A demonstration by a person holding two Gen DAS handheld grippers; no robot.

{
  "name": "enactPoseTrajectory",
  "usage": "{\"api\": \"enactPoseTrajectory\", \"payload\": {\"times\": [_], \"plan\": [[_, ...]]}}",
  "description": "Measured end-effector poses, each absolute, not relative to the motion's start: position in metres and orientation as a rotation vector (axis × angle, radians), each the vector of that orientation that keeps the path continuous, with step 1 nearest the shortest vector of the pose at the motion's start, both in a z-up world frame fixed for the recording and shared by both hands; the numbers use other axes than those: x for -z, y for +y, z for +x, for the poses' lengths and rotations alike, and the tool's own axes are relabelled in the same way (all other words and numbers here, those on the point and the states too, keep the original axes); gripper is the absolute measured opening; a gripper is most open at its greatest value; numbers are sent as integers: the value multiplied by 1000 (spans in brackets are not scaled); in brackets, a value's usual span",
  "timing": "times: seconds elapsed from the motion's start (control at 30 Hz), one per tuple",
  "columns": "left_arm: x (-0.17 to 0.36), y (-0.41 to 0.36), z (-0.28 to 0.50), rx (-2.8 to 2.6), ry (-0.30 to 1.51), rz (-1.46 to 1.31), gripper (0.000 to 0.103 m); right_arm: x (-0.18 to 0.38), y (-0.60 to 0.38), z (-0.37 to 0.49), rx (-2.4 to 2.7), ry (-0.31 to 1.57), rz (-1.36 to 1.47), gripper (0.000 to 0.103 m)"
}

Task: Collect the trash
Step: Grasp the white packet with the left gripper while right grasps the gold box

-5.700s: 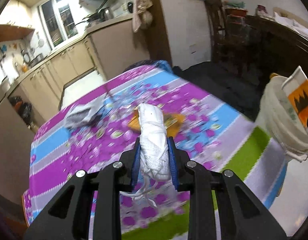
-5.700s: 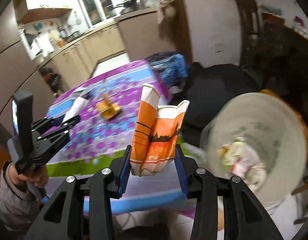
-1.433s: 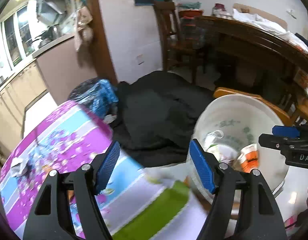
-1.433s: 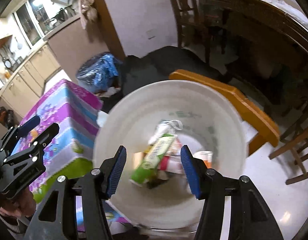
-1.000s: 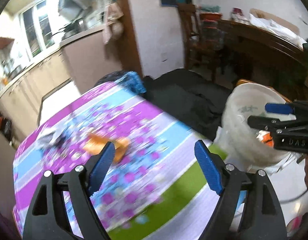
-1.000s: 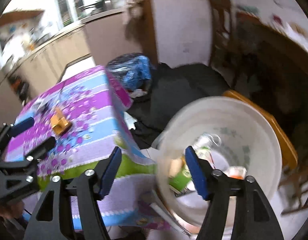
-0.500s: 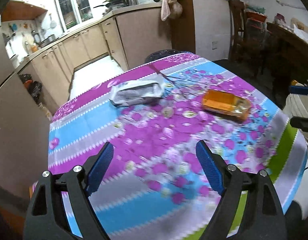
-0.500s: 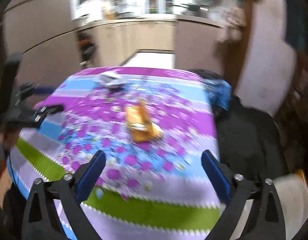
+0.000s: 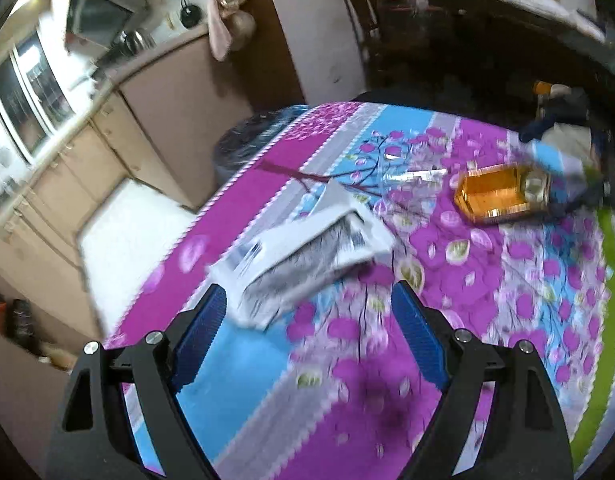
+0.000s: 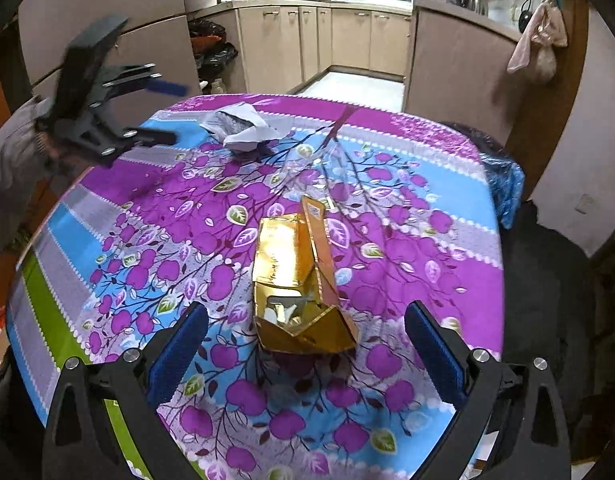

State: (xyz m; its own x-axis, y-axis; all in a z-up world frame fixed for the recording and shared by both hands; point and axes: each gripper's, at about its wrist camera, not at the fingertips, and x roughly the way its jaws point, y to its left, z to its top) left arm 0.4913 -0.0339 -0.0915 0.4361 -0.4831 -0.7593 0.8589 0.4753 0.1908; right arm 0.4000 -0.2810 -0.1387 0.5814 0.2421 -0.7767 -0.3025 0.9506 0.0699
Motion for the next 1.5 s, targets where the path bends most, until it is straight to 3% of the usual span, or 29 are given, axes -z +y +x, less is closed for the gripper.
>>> {"api": "enactPoseTrajectory", "payload": {"times": [0.1,0.2,0.37,0.6,0.67,0.77,0.9,1.17,1.23,1.5], "plan": [[103,-32,546,930,886,352,81,143,-277,405,-339,899,-71,98],[103,-22,566,911,857,254,81,145,-271,408,-354,896,-77,98],[111,-47,559,986,786,422,81,148,-259,411,-407,892,-66,98],[122,-74,580,1018,829,552,82,153,-260,410,-427,893,24,98],[138,-77,582,1016,864,595,89,149,-264,408,-428,883,51,98],[138,-69,579,1031,898,571,88,140,-270,401,-422,854,86,98],[134,-57,545,1066,909,610,77,129,-278,391,-406,825,109,98],[136,-37,460,1012,923,519,79,122,-267,383,-339,814,-59,98],[132,-35,456,961,884,490,83,120,-267,390,-296,796,-75,98],[141,-40,492,799,906,361,84,156,-250,434,-217,926,-129,97]]}}
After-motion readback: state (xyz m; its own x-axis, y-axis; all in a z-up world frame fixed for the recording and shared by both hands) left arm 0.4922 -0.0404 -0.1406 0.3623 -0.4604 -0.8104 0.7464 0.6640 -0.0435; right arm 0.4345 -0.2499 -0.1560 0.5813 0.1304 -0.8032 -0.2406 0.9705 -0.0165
